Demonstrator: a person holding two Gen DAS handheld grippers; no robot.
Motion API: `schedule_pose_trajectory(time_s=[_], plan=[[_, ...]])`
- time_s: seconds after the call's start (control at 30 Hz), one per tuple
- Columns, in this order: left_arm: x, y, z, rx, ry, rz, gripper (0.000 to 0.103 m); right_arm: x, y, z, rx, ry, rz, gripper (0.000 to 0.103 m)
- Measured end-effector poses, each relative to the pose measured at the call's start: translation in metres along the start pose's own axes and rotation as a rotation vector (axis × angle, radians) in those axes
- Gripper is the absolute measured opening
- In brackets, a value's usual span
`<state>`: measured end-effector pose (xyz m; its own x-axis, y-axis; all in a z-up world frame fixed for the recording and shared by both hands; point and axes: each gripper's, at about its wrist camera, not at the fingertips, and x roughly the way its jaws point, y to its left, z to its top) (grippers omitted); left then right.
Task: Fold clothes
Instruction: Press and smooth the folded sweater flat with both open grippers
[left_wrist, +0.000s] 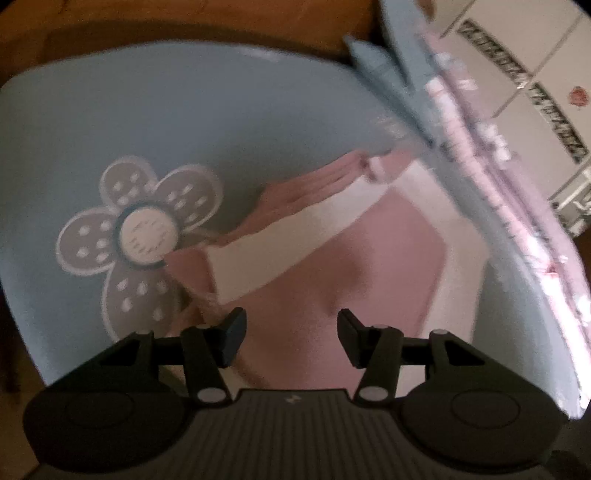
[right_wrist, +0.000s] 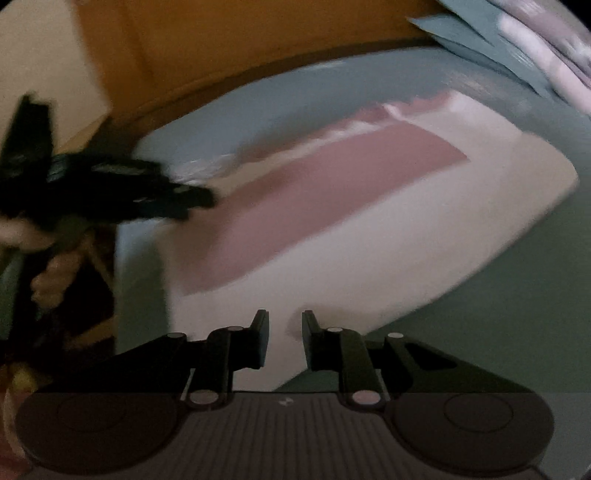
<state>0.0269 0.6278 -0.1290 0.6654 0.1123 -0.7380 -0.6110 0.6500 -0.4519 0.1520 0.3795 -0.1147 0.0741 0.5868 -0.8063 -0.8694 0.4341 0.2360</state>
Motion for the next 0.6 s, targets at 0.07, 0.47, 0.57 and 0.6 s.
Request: schedule_pose_trajectory(time_s=[0.07, 0.47, 0.57, 0.6], plan=[[0.003, 0.001, -0.001, 0.011, -0.01, -0.011, 0.055, 0.001, -0.007, -0.013, 0.037, 0.002, 0.013, 0.023], [0.02, -0.045, 0.024, 0.115, -0.007, -0.042, 0.055, 0.003, -0.044, 0.019, 0.155, -0.12, 0.002, 0.024], [0.035, -0.038, 0.022, 0.091, 0.011, -0.013, 0.056, 0.004, -0.047, 0.005, 0.165, -0.125, 0.004, 0.024], [0.037, -0.037, 0.021, 0.092, 0.009, -0.01, 0.056, 0.002, -0.046, 0.002, 0.166, -0.126, 0.004, 0.024]])
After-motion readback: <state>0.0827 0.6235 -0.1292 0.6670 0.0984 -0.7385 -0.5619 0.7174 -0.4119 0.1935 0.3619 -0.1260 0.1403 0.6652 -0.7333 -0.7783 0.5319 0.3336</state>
